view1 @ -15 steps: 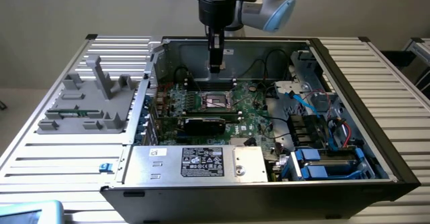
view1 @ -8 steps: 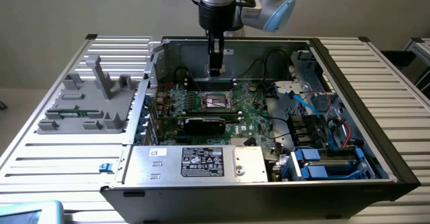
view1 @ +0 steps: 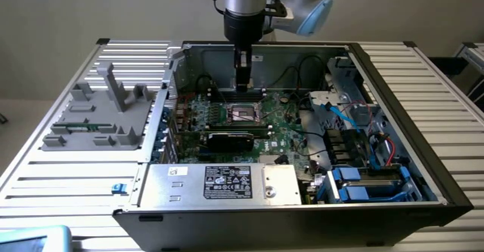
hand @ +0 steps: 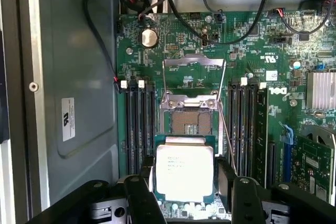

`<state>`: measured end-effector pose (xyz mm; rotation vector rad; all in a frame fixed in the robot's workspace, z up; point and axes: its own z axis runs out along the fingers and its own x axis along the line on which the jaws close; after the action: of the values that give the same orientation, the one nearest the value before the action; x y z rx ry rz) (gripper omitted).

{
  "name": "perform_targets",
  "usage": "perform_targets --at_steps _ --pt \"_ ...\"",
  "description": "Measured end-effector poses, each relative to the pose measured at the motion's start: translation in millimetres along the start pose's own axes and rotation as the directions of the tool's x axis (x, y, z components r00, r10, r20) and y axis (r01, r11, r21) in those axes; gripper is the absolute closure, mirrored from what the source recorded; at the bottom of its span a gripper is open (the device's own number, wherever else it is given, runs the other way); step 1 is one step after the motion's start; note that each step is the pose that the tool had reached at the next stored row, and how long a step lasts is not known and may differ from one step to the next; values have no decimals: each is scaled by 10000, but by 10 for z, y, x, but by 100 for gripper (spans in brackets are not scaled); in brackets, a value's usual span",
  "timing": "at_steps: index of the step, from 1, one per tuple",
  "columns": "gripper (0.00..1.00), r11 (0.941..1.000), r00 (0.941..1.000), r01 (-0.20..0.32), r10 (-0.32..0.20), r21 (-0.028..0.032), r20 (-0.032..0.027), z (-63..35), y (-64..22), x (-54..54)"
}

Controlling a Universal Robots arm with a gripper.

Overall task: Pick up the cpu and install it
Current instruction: 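Place the cpu into insertion slot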

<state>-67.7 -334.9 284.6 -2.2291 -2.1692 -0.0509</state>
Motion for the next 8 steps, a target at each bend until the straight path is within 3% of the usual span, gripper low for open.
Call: perform_targets --at_steps 8 --pt "44 10000 10000 -2 2 0 0 145 3 -38"
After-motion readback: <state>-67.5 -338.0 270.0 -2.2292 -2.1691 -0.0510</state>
